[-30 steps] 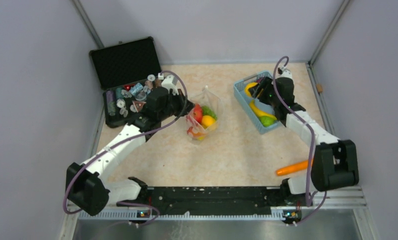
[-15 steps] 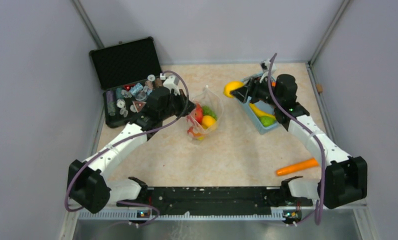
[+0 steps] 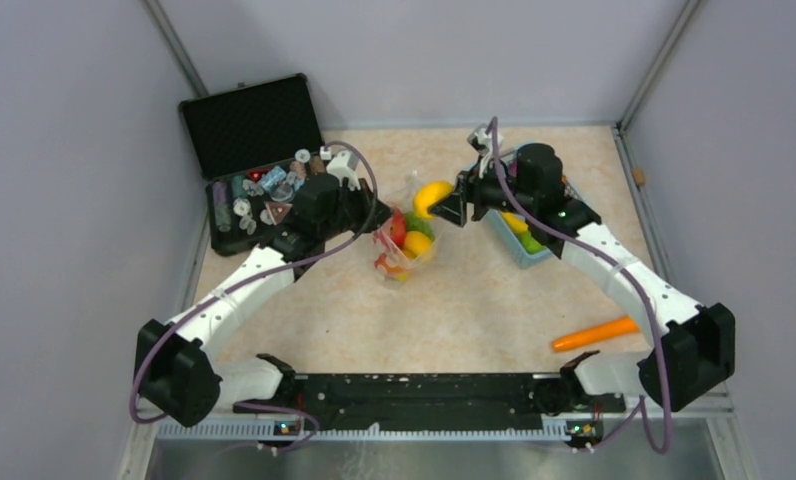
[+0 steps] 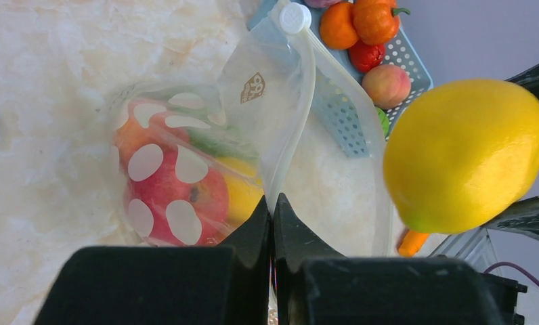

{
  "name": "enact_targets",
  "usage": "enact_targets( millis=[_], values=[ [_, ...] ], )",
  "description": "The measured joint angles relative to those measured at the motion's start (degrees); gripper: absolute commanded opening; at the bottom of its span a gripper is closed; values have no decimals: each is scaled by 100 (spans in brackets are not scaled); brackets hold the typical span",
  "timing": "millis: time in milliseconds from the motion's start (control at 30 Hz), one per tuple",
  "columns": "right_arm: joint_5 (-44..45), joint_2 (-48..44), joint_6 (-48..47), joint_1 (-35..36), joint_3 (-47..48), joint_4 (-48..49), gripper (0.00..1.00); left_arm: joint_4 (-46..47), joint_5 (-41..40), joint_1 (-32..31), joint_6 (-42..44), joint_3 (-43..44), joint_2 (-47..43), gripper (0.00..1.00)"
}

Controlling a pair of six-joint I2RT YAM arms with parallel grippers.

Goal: Place the food in the zip-top bag and seal the zipper
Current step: Place the fake fruit in the zipper food storage bag.

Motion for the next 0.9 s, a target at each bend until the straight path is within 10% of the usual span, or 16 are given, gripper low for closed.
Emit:
enact_targets(
  millis=[300, 633, 900],
  values=[
    [861, 544, -459, 579, 575, -651, 49, 2, 33, 0, -22, 0, 0, 0],
    [1679, 798, -662, 931, 785, -883, 82, 2, 48, 0, -22, 0, 0, 0],
    [1991, 796, -671, 942, 785, -861, 83, 4, 50, 0, -22, 0, 0, 0]
  ],
)
